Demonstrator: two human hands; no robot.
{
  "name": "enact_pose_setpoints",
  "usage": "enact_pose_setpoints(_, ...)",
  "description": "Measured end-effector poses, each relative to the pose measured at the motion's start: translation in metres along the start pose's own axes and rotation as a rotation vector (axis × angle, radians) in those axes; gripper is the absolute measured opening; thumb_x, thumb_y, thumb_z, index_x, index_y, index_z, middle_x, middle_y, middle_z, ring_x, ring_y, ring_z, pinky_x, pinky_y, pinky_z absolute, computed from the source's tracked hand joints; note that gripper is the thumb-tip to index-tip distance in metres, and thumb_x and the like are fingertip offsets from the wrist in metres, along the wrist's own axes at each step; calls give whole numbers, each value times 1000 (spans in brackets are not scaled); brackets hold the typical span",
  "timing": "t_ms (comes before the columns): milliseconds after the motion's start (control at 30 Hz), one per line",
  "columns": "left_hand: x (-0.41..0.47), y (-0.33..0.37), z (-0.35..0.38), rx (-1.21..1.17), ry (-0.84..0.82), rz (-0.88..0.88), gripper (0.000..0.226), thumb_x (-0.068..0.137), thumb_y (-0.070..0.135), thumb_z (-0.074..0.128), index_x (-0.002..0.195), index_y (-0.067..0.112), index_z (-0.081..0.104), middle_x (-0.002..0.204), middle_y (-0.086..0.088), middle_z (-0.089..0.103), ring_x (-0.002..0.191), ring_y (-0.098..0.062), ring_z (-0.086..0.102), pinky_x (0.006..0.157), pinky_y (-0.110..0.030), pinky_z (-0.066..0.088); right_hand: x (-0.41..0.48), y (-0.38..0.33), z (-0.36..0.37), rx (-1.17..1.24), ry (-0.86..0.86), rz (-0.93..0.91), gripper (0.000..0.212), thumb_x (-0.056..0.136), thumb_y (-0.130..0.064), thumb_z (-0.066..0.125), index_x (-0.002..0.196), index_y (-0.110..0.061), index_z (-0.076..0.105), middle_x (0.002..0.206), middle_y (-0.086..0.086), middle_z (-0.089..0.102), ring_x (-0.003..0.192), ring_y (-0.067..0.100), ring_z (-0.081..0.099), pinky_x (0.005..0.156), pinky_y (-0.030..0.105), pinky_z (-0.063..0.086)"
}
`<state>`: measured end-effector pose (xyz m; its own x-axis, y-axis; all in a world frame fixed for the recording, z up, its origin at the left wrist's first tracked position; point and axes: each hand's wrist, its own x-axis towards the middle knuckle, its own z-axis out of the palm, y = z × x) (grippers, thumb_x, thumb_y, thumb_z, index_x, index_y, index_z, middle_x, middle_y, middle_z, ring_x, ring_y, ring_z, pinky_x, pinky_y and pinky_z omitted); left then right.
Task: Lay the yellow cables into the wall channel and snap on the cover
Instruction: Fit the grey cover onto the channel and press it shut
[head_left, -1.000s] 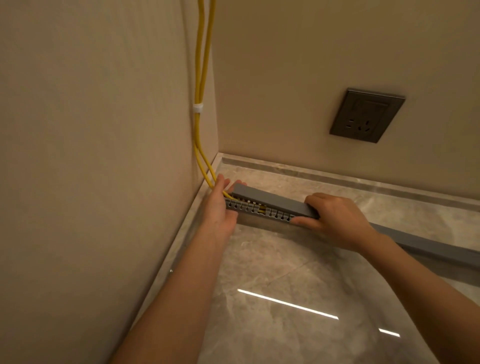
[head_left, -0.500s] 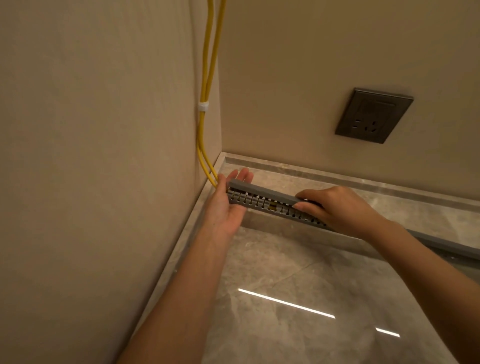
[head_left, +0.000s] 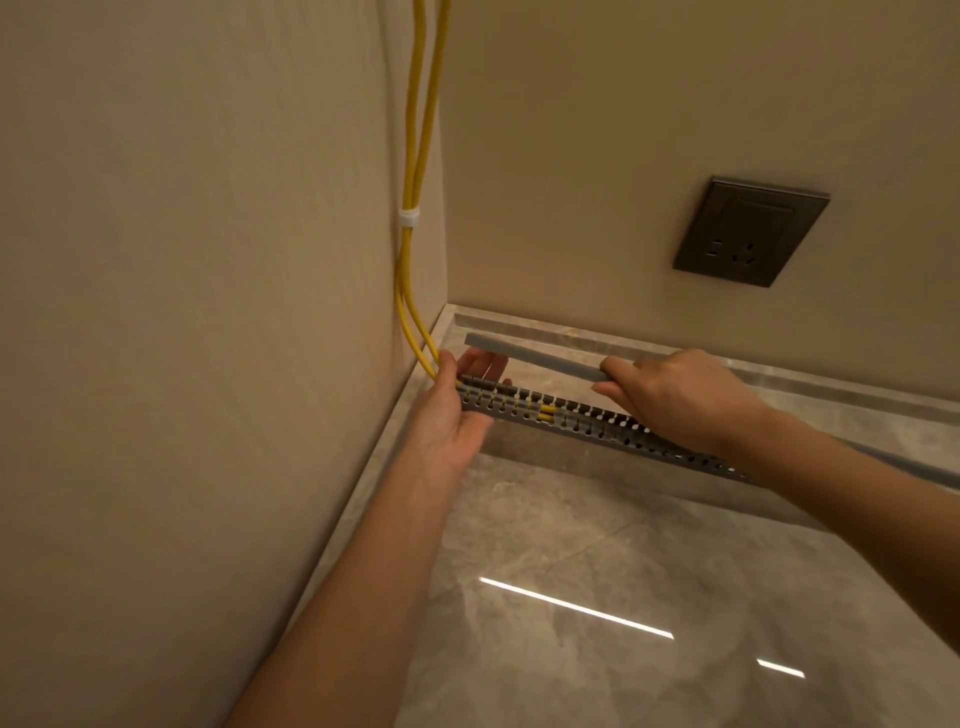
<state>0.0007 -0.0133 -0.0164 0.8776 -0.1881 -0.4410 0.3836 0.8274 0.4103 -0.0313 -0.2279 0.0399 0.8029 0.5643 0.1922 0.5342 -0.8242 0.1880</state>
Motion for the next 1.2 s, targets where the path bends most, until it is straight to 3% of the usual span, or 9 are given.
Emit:
enact_pose_setpoints(133,1,-1,-2,10,-8,-6,36,95,37,43,94,6,62,77,-10,74,72,-18,72,72,-37,52,6,2,-11,-13,6,-20,51,92,-45,14,86,-11,51,52,3,54,37,24,45,40,25,23)
enact_pose_setpoints(267,-1,-1,0,-36,4,-15,31,94,34,47,91,6,61,73,-11,73,67,-19,72,70,-40,54,6,1,-9,-11,-16,-60,51,92,-46,13,88,-12,51,56,3,57,40,23,48,40,26,26)
enact_pose_setpoints(400,-5,1,3,-123,-15,-56,38,94,33,47,104,-1,62,92,-17,72,83,-25,71,73,-40,59,0,-7,0,-5,-78,-64,49,94,-43,17,86,-11,53,53,3,54,36,22,45,38,25,22)
enact_pose_setpoints(500,-8,2,4,-131,-8,-63,37,95,32,48,107,0,63,97,-16,70,90,-25,68,84,-41,55,-1,-11,5,0,-65,-35,47,94,-41,20,85,-10,54,51,4,54,35,24,46,37,26,26)
enact_pose_setpoints(600,-11,3,6,-168,2,-73,35,95,32,49,98,0,64,85,-14,69,82,-23,68,83,-39,55,-3,-12,6,-1,-39,-25,45,94,-40,24,83,-10,56,49,4,55,34,25,47,37,24,25)
enact_pose_setpoints(767,-11,3,11,-219,42,-53,33,94,29,51,87,0,64,76,-12,67,80,-21,65,92,-34,51,-10,-8,13,-31,-8,-57,58,91,-48,4,93,-19,54,60,0,60,45,23,53,42,26,25)
enact_pose_setpoints(967,-13,3,13,-241,44,-49,33,93,29,51,82,0,63,64,-12,67,75,-20,64,78,-34,55,-15,-6,13,-32,6,-53,64,89,-51,-3,98,-23,53,64,-3,61,51,20,55,44,26,24)
enact_pose_setpoints(1200,-14,3,17,-256,81,-50,33,92,30,53,77,2,62,56,-10,65,65,-17,62,65,-31,59,-19,-10,11,-26,-6,-16,66,88,-51,-4,109,-25,53,76,-4,64,59,18,57,46,27,32)
